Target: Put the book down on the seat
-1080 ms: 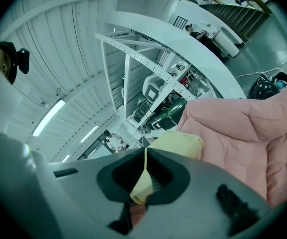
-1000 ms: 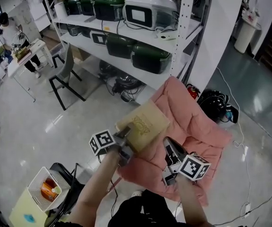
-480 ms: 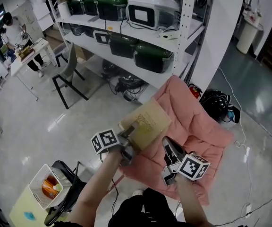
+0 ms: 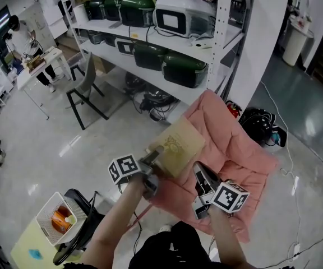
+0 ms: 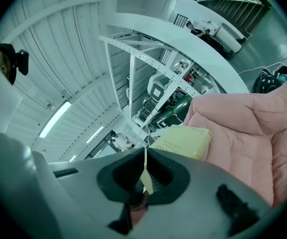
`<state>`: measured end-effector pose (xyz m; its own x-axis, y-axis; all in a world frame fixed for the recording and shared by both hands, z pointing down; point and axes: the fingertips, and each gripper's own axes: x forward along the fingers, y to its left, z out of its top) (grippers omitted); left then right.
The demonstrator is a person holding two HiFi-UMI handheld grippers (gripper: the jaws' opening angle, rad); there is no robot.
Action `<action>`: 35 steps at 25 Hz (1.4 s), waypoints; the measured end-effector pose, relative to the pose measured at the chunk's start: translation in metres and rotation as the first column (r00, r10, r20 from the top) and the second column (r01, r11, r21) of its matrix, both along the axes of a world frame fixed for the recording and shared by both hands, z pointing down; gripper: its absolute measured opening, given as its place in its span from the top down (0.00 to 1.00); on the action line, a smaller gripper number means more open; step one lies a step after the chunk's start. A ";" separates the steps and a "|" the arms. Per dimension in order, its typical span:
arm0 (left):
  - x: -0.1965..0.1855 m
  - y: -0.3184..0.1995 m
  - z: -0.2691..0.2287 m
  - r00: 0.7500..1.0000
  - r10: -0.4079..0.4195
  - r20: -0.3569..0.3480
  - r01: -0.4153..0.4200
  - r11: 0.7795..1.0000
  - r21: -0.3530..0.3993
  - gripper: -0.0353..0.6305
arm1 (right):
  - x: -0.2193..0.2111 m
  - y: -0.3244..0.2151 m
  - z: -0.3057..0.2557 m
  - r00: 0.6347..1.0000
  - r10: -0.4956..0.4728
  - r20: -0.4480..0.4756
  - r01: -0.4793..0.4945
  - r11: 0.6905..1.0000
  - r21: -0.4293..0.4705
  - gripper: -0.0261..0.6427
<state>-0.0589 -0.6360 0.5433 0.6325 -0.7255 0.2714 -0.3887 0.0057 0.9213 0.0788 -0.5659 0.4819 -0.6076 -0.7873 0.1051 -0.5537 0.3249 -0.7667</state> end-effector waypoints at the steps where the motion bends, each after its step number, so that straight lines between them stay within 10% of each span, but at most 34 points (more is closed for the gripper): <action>1: -0.003 0.002 0.000 1.000 -0.009 -0.004 0.009 1.000 -0.001 0.46 | -0.001 0.002 0.000 1.000 0.000 0.001 0.000 1.000 0.001 0.94; 25: -0.023 0.074 -0.031 0.999 -0.016 0.042 0.013 0.997 0.080 0.47 | -0.016 0.041 -0.006 1.000 -0.009 -0.011 0.010 1.000 0.016 0.94; 35: -0.006 0.116 -0.049 0.973 -0.013 0.230 -0.049 0.964 0.263 0.81 | -0.015 0.065 -0.008 0.996 0.024 -0.085 -0.021 0.999 0.031 0.94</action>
